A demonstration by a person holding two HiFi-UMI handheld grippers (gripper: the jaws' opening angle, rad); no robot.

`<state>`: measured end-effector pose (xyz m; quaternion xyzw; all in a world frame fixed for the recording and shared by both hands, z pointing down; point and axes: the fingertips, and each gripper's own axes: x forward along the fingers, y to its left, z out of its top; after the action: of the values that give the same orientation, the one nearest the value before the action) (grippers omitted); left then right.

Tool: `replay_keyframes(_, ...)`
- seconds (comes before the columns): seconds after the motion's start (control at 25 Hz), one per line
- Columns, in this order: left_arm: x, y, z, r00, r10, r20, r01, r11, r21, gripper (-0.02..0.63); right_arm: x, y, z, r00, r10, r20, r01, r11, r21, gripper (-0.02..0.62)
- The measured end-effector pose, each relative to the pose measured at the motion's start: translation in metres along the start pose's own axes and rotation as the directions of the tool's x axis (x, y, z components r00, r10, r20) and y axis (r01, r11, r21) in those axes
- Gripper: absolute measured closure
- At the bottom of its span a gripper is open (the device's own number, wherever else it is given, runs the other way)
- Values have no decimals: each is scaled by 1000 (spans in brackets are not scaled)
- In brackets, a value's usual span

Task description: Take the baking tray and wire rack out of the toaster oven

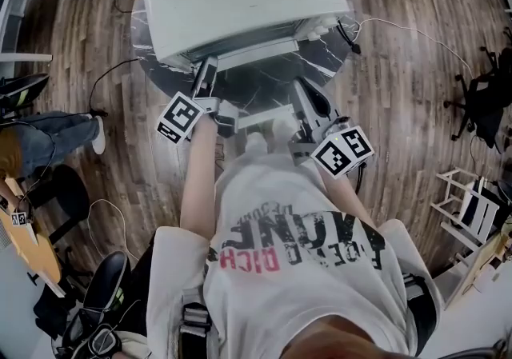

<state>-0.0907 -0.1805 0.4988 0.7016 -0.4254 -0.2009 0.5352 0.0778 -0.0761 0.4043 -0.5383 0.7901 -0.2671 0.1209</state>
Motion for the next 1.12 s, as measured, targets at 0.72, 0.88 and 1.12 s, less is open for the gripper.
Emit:
replay_keyframes(0.72,61,62,23,993,77,85,-58,976,-210,508,75,-82,-37,982,-71,-175,112,966,235,454)
replay_keyframes(0.88,61,59,22,993,88,84,-71,979,-192,529,92,-103,-42,975,-106,-198,156,953,259,439)
replay_keyframes(1.12,48,58,11,993,98,70,-84,981,-176,528,109,-117,-50,963,-117,-242,175,955,239,423)
